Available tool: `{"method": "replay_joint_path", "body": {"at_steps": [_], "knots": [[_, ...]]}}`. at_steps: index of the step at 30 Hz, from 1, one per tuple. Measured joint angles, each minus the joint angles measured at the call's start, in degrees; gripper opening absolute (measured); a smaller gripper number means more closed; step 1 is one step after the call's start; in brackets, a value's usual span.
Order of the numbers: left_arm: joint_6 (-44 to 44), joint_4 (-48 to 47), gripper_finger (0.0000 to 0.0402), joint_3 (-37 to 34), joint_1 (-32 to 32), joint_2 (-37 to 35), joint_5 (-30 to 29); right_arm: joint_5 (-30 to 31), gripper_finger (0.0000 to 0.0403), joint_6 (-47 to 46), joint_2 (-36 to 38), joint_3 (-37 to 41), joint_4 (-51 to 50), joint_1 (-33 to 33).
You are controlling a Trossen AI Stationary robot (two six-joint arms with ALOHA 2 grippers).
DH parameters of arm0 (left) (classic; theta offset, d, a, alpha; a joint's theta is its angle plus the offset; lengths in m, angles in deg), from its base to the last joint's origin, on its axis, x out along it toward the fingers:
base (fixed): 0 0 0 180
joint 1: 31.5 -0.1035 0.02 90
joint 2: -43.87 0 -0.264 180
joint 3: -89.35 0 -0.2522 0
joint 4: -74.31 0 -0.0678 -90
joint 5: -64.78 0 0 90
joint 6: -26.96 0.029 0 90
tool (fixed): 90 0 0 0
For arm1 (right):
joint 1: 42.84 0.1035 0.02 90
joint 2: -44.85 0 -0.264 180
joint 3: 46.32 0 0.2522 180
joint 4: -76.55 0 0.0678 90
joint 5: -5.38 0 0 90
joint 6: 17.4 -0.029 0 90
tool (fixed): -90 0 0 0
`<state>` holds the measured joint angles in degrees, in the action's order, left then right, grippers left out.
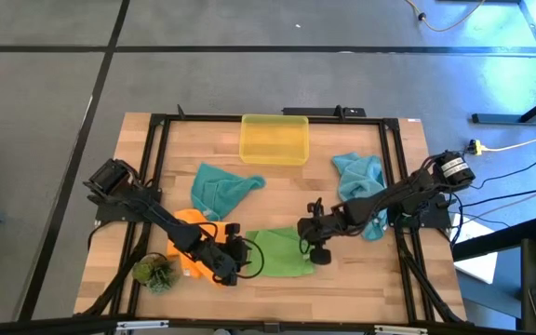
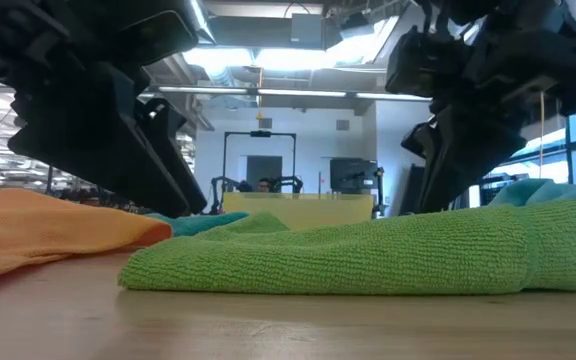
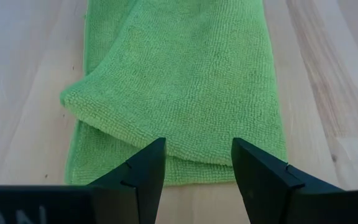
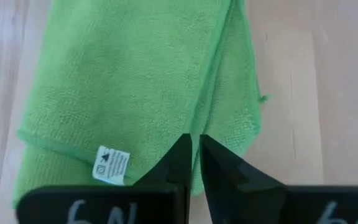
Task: Fold microfiber towels
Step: Fold the green microfiber cloth
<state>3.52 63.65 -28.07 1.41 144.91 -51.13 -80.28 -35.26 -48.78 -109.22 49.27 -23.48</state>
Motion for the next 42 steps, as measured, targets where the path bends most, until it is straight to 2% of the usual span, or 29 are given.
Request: {"method": "replay_joint_path", "body": {"at_steps": [4,9,12,14,17,19,23,27,31,36,42], "knots": [[0.0,0.4,0.0176,0.0,-0.2,0.0,0.0,1.0,0.0035,-0.7,0.0,0.0,0.0,0.0],[0.0,1.1,0.0176,0.0,-0.9,0.0,0.0,6.0,0.0035,-0.5,0.0,0.0,-2.5,-1.4],[0.3,2.2,0.0176,0.0,-1.0,0.0,0.4,6.2,0.0035,0.2,0.0,0.0,-2.7,-2.8],[1.4,3.6,0.0176,0.0,-1.0,0.0,1.7,3.0,0.0038,0.7,0.0,0.0,-2.1,-4.4],[2.9,7.0,0.0176,0.0,-1.1,0.0,3.7,-9.2,0.0061,4.8,0.0,0.0,-0.2,-8.0],[3.7,9.2,0.0176,0.0,-1.1,0.0,4.3,-16.6,0.0089,7.6,0.0,0.0,0.6,-10.7],[4.6,11.6,0.0176,0.0,-1.2,0.0,4.4,-24.8,0.0158,13.1,0.0,0.0,1.3,-16.1],[4.5,11.6,0.0176,0.0,-1.6,0.0,4.4,-28.8,0.0217,17.1,0.0,0.0,2.5,-19.5],[4.6,13.4,0.0176,0.1,-2.3,1.5,4.9,-30.1,0.0249,18.6,-0.5,0.0,2.9,-20.7],[4.7,15.2,0.0176,0.1,-3.3,4.6,7.5,-33.0,0.0249,18.6,-4.2,0.0,4.0,-20.7],[4.4,16.0,0.0176,0.1,-3.9,5.5,8.5,-33.4,0.0238,19.7,-6.3,0.0,4.7,-20.8]]}}
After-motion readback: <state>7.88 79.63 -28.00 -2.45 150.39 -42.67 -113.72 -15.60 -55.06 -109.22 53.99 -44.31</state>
